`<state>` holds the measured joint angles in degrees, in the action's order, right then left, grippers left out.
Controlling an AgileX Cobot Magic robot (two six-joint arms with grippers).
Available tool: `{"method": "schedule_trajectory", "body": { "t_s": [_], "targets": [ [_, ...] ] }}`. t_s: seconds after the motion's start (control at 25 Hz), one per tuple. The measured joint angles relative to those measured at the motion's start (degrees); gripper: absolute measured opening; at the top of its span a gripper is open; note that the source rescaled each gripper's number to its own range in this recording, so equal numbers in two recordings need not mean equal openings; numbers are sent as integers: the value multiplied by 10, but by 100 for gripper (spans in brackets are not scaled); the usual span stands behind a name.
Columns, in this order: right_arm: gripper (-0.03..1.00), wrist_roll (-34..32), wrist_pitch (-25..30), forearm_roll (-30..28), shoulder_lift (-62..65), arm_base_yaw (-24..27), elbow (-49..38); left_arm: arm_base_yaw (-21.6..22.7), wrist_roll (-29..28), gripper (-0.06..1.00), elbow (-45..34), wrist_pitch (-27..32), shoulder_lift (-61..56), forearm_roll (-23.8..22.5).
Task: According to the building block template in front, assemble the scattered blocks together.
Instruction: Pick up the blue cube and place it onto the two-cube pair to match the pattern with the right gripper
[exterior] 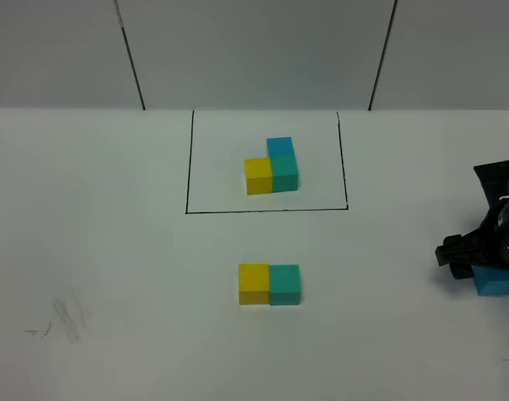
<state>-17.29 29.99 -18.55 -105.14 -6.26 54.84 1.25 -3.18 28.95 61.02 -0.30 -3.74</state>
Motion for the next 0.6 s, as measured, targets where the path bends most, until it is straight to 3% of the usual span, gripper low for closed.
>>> {"method": "schedule_trajectory", "body": {
  "t_s": [0.28,0.4,0.48,0.6],
  "targets": [
    [63,14,-1,12,-6,11,0,0,0,36,0,0,0,0],
    [48,17,0,13,-6,14,0,0,0,36,0,1,0,0],
    [32,18,0,15,-6,14,0,0,0,36,0,1,0,0],
    [28,27,-1,25,-6,14,0,0,0,36,0,1,0,0]
  ]
}}
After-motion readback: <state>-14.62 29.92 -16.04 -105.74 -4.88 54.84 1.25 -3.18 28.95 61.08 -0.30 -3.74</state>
